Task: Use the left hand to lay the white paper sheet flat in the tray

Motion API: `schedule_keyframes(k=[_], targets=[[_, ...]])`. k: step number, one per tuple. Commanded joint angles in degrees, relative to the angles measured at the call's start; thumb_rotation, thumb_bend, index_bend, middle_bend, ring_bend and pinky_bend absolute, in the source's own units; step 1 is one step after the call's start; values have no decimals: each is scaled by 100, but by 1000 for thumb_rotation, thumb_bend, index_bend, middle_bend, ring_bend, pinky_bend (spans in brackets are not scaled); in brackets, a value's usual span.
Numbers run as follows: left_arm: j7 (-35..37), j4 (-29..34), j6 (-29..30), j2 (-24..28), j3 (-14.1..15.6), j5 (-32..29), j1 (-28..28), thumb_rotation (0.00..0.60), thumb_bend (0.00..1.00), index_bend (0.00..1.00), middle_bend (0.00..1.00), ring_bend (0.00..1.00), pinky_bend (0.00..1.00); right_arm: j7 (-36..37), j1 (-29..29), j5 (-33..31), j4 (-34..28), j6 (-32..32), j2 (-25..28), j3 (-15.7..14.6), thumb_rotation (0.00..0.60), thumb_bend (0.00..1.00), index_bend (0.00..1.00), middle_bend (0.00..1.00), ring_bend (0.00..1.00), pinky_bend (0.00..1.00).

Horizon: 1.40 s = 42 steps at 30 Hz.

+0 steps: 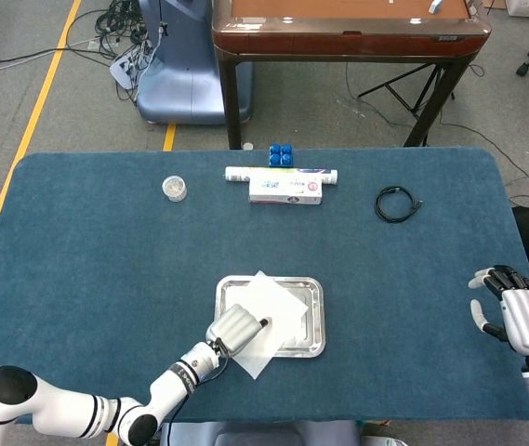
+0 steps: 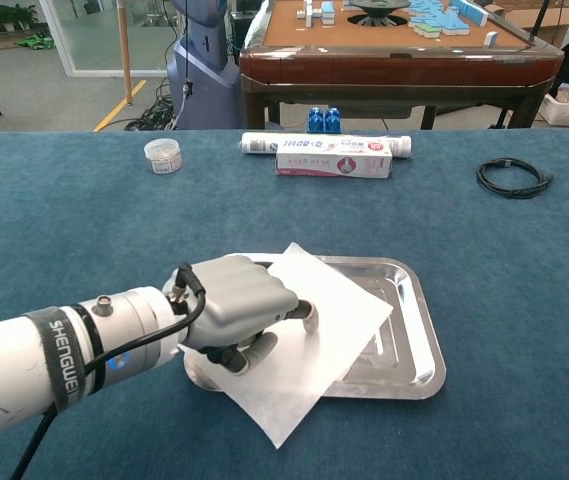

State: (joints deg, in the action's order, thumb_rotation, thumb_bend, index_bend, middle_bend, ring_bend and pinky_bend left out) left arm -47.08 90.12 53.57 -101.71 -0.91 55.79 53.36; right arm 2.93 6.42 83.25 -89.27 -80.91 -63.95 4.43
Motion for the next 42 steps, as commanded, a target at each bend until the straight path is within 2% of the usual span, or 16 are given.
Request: schedule_keyframes(k=[1,13,26,42], targets=[[52,31,-63,25,26,46,18,600,692,231,1000,1000,1000,16,3,-6,6,8,4,3,600,451,414,334,193,289],[623,263,69,185,-108,516,-89,600,691,242,1000,1000,1000,-5,4,-17,0,19,1,2,600,452,414,334,193,289],[-285,65,639,-80,-328,-408,-136,600,692,240,1000,1000,1000,-17,9,-29,4,29,-3,6,600,451,414,334,193,289],[-887,-160,899,-374,-337,-766,-74,600,692,235,1000,1000,1000,-3,5,-29,4,18,2,12,600,451,414,334,193,289]])
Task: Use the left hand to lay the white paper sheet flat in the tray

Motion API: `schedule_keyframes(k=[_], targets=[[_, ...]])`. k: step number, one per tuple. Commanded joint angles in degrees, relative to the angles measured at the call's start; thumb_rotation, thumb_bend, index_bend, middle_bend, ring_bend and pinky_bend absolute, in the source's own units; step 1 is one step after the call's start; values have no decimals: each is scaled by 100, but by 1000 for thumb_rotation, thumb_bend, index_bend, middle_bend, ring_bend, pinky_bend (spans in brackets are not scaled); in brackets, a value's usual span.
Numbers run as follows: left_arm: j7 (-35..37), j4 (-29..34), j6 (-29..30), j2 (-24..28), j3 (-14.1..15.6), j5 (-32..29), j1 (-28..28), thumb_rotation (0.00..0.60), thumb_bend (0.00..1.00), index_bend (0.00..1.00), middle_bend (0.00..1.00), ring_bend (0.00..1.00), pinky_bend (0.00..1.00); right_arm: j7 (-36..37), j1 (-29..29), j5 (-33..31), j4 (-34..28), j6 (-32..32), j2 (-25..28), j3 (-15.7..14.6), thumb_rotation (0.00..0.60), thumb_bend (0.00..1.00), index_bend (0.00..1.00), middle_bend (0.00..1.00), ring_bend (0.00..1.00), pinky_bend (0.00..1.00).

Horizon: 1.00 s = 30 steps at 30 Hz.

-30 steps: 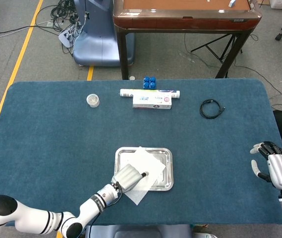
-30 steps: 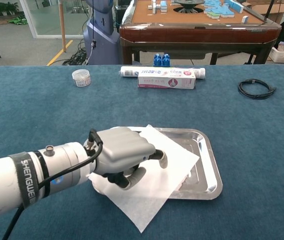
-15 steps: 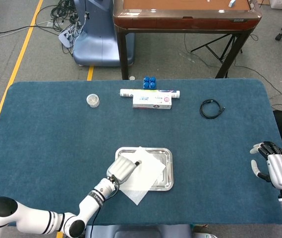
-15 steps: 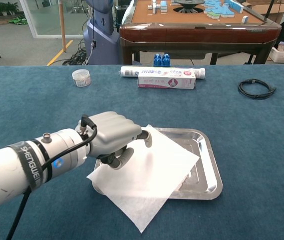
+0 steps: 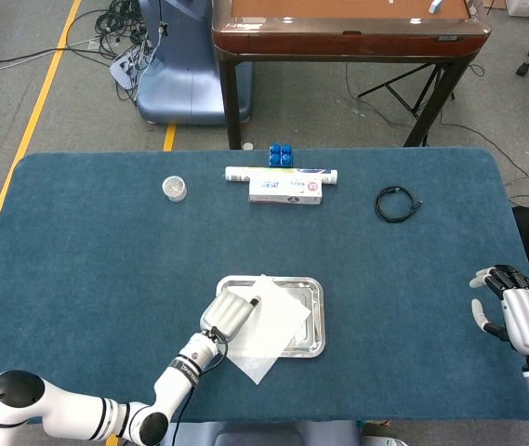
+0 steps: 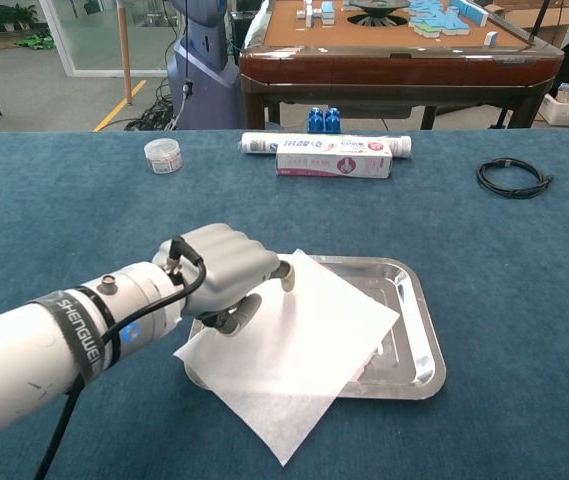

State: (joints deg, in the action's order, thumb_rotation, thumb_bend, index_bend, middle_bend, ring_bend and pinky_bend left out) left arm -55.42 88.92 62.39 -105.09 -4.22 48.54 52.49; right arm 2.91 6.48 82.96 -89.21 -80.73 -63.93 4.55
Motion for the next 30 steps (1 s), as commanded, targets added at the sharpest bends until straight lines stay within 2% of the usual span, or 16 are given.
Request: schedule_keyframes(k=[1,30], targets=[[-78,-56,20,-49,-11,-61,19,600,692,236,1000,1000,1000,0,-1,1,-4,0,1,-1,600,452,414,334,193,289],[-152,-637,-169,-436,-1,246,146,600,692,235,1000,1000,1000,74,-20,19,-11,-28,38,-3,600,451,414,334,193,289]])
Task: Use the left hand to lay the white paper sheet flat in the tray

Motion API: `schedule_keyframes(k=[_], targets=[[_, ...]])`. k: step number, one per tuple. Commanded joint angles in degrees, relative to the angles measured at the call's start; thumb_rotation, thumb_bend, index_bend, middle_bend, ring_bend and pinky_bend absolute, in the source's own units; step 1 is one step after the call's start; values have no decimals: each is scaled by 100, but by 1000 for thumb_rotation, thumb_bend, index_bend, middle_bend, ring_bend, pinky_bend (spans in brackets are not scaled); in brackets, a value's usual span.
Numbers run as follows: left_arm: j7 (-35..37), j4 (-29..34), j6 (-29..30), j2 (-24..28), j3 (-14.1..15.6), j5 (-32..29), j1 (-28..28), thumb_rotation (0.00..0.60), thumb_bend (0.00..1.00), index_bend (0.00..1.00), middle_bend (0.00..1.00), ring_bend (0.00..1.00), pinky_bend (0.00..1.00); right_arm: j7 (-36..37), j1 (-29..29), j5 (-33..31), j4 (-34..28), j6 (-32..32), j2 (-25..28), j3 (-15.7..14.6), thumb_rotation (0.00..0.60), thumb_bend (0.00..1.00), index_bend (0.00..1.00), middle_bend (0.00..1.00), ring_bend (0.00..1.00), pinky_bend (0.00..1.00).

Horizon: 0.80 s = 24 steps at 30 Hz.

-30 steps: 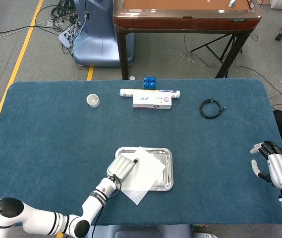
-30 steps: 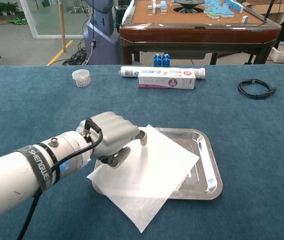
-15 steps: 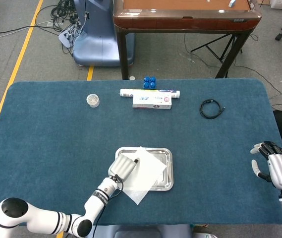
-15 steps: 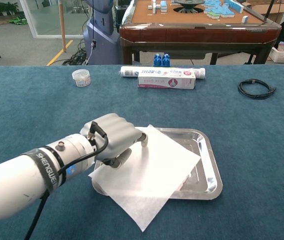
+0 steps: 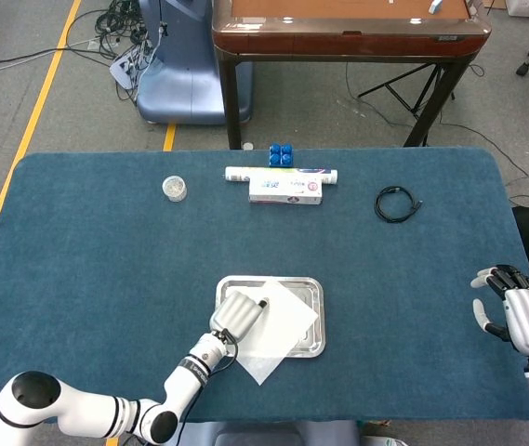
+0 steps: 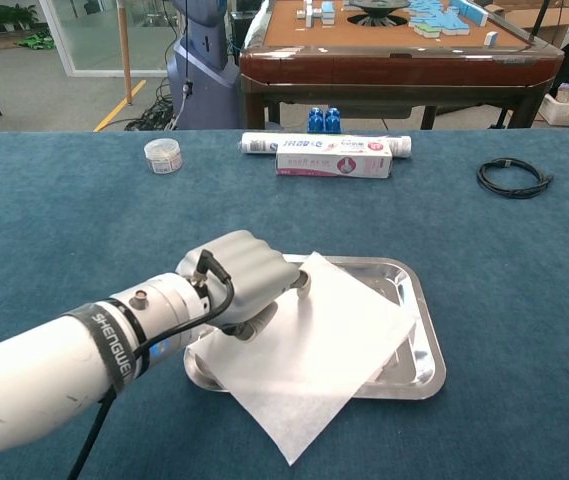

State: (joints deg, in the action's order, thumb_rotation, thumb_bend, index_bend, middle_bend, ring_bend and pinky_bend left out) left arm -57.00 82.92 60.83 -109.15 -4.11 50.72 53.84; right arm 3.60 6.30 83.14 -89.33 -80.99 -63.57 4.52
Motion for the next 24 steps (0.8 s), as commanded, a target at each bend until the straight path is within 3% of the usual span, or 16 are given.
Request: schedule_keyframes(k=[1,24], targets=[[10,-57,-20,-45,-17,40,15,600,692,235,1000,1000,1000,9,-3,1,3,-3,2,0,600,451,414,334,193,289],[-282,-459,-107,-435,-179,180,196,600,692,235,1000,1000,1000,106,-41,8,-8,-62,48,9,600,452,414,334,193,289]])
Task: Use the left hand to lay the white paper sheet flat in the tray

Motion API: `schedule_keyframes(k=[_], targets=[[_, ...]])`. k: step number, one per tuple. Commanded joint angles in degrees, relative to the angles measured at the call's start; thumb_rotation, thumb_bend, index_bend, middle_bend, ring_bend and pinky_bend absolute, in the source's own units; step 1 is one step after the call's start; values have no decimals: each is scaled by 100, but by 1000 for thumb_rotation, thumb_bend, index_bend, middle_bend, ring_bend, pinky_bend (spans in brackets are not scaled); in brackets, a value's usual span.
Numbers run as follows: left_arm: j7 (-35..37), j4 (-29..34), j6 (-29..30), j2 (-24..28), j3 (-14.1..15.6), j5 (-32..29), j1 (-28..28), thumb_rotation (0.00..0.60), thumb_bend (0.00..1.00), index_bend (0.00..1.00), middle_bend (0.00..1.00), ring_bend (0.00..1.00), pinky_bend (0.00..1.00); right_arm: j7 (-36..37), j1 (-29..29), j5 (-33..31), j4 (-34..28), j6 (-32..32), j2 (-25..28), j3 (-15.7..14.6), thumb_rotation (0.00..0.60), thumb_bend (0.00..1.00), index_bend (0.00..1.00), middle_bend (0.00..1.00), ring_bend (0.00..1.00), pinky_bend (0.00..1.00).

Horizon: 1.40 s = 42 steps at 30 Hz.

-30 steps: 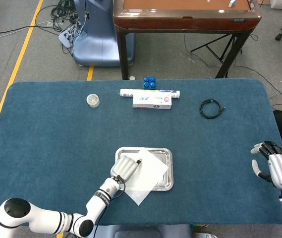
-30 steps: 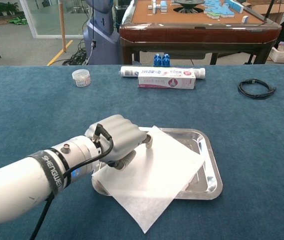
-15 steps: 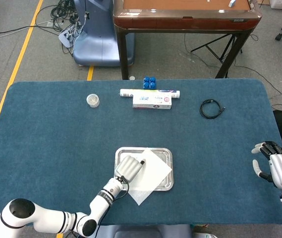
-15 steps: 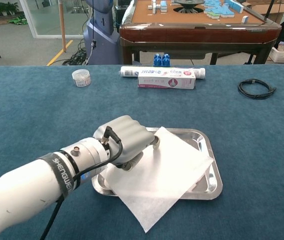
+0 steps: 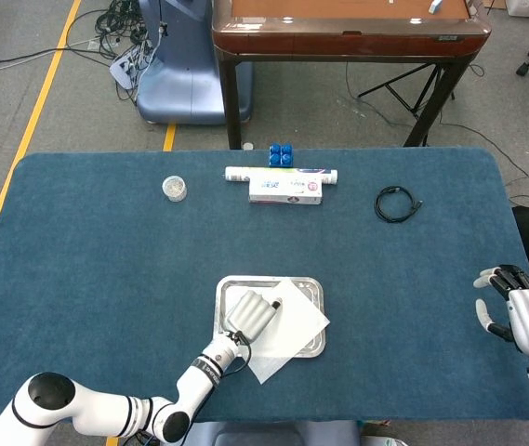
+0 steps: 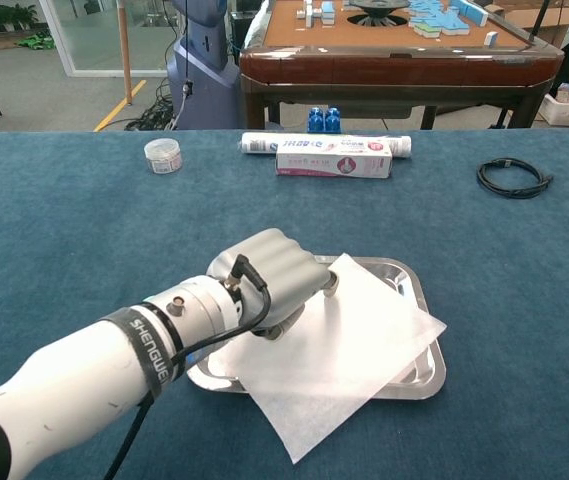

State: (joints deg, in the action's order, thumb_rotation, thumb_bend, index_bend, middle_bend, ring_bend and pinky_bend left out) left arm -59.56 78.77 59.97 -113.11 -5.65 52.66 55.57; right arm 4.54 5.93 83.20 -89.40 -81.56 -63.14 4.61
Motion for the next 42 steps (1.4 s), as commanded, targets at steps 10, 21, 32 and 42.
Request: schedule_keyframes(k=[10,21,32,42], targets=[[-58,-194,-37,-165,-107,55,82,600,692,235,1000,1000,1000,47,-18,13,-3,-19,26,-4,600,451,414,334,193,289],[-291,904,397,474,160,438,-128,600,692,235,1000,1000,1000,1,-23,8,-20,-17,14,-7,600,451,414,334,193,289],[-376,1946,606,1192,575,715,-393,600,691,236,1000,1000,1000,-87,-10,-14,-16,14,-25,-7,600,451,414,334,193,289],[-262,2318,610,1501,868,999,-581,600,692,236,1000,1000,1000,-126,2,-38,-8,46,-44,-4,600,452,414,334,193,289]])
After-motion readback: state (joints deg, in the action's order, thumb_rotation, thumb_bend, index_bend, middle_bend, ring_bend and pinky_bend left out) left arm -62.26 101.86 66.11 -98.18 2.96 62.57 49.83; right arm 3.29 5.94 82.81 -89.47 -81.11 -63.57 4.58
